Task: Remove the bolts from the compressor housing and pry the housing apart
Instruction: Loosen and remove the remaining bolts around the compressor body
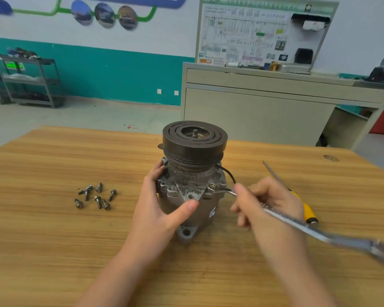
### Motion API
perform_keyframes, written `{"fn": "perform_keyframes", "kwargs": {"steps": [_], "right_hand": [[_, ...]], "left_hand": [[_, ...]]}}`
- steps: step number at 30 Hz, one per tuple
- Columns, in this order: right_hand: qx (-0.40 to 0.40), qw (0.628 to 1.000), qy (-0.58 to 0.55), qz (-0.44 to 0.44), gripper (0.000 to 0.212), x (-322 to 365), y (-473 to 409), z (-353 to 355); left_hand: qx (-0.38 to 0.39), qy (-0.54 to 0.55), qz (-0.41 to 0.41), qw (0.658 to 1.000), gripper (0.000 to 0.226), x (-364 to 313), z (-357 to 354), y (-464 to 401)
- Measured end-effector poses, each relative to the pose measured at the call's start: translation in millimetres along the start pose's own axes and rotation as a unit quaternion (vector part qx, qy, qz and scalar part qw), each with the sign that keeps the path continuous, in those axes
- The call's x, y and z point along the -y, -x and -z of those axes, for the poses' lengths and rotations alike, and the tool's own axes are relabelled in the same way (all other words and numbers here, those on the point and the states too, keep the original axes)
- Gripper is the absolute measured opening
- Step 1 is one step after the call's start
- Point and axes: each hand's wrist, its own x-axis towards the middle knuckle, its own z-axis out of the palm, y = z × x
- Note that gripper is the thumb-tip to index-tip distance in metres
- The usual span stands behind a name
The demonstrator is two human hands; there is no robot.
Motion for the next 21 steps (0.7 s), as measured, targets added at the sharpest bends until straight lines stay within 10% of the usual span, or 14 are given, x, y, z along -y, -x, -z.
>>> {"fn": "perform_keyframes", "kwargs": {"steps": [9,21], "right_hand": [[0.308,0.827,-0.334,-0.332,0.038,-32.4,-95.2,16.3],[-0.054,0.945,-0.244,-0.21,0.027,-3.6,-28.5,7.3]], "left_hand": [[0.002,-0.003,0.005,1.0,0.088,-1.3,0.0,-0.1],[0.009,-0.01,0.016,1.0,0.092,-0.7,-0.1,-0.6]]}}
